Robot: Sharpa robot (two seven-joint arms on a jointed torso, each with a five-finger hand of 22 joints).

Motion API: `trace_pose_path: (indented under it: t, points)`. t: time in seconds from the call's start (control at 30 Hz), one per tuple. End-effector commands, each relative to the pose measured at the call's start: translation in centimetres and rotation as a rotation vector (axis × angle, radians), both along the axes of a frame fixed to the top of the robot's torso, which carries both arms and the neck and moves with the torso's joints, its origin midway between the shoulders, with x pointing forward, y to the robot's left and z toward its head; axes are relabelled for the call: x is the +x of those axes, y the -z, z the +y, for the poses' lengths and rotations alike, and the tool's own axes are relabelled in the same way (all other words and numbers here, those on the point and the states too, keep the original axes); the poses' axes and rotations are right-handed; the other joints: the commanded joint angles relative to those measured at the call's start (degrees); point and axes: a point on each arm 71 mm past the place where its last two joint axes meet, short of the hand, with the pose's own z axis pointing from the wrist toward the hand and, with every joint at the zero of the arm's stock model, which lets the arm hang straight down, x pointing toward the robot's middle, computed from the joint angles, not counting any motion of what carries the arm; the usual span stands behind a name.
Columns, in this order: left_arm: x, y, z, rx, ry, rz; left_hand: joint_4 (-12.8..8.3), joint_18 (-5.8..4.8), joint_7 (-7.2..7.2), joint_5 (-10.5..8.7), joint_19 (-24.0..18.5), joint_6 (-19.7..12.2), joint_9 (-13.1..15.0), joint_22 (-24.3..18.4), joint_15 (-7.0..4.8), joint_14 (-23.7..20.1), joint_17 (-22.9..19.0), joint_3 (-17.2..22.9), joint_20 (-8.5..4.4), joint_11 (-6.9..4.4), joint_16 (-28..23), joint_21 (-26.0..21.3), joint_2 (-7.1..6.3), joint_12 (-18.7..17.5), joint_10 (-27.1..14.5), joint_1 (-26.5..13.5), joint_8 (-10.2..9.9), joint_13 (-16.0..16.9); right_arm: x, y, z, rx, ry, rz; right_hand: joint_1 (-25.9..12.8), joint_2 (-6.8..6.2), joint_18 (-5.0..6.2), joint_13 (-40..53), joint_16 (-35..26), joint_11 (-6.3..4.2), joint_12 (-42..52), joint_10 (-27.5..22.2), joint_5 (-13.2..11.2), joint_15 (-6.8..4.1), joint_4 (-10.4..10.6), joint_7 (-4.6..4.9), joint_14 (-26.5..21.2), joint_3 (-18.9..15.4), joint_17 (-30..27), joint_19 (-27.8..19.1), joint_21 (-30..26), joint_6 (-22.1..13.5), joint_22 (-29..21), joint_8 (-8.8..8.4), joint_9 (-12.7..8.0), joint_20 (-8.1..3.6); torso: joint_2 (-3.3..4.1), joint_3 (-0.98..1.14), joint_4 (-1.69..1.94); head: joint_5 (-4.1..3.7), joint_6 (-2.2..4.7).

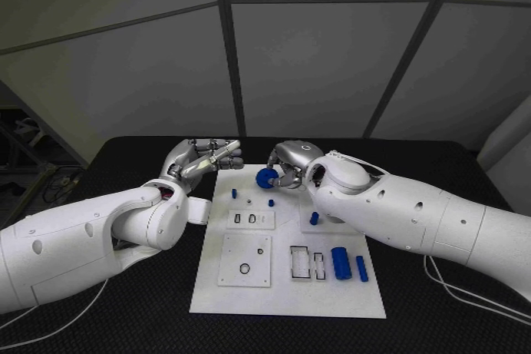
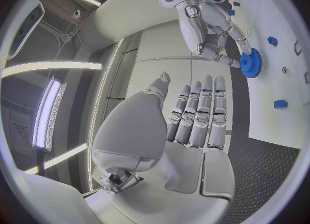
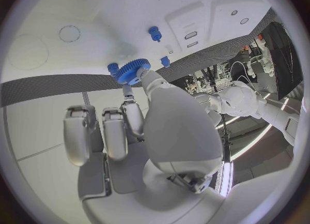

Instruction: Assemble the parts on the task board

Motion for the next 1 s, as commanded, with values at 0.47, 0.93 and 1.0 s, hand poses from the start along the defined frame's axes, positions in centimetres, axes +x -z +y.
trace_pose_path:
  t: [0.47, 0.93, 1.0]
  points:
    - [0.0, -0.2, -0.1, 0.002, 0.014, -0.013, -0.30, -1.00, 0.40, -0.27, -0.37, -0.13, -0.05, -0.06, 0.00, -0.48, 0.10, -0.09, 0.01, -0.03, -0.29, -0.36, 0.37, -0.32, -0.56, 0.04, -0.28, -0.05, 0.5, 0.7, 0.6, -0.044, -0.008, 0.019, -1.10, -0.31, -0.41, -0.57, 0.11, 0.15, -0.63, -0.49, -0.30, -0.12, -0.03, -0.60, 4.85, 0.75, 10.59, 2.99, 0.15, 0.45, 11.44, -0.34, 0.03, -0.23, -0.09, 0.03, -0.10, 0.19, -0.22]
    - [0.1, -0.2, -0.1, 0.003, 0.012, -0.013, -0.33, -1.00, 0.40, -0.26, -0.39, -0.14, -0.05, -0.06, 0.00, -0.49, 0.10, -0.09, 0.02, -0.02, -0.31, -0.36, 0.38, -0.32, -0.57, 0.06, -0.29, -0.05, 0.7, 1.1, 0.5, -0.071, 0.002, 0.043, -2.28, -1.55, -0.31, -3.19, 0.05, 1.56, -3.30, -3.19, -2.42, 1.09, -0.25, 1.00, 4.82, 1.54, 10.54, 2.62, -0.08, -3.79, 11.04, -3.74, -1.10, 0.78, -0.09, 0.05, -0.15, 0.22, -0.37]
    - [0.1, -0.2, -0.1, 0.003, 0.012, -0.013, -0.33, -1.00, 0.40, -0.26, -0.39, -0.14, -0.05, -0.06, 0.00, -0.49, 0.10, -0.09, 0.02, -0.02, -0.31, -0.36, 0.38, -0.32, -0.57, 0.06, -0.29, -0.05, 0.8, 1.2, 0.5, -0.073, 0.002, 0.045, -2.34, -1.62, -0.31, -3.25, 0.05, 1.63, -3.37, -3.27, -2.46, 1.15, -0.27, 1.07, 4.82, 1.57, 10.54, 2.61, -0.08, -3.97, 11.03, -3.89, -1.14, 0.86, -0.11, 0.04, -0.17, 0.22, -0.38]
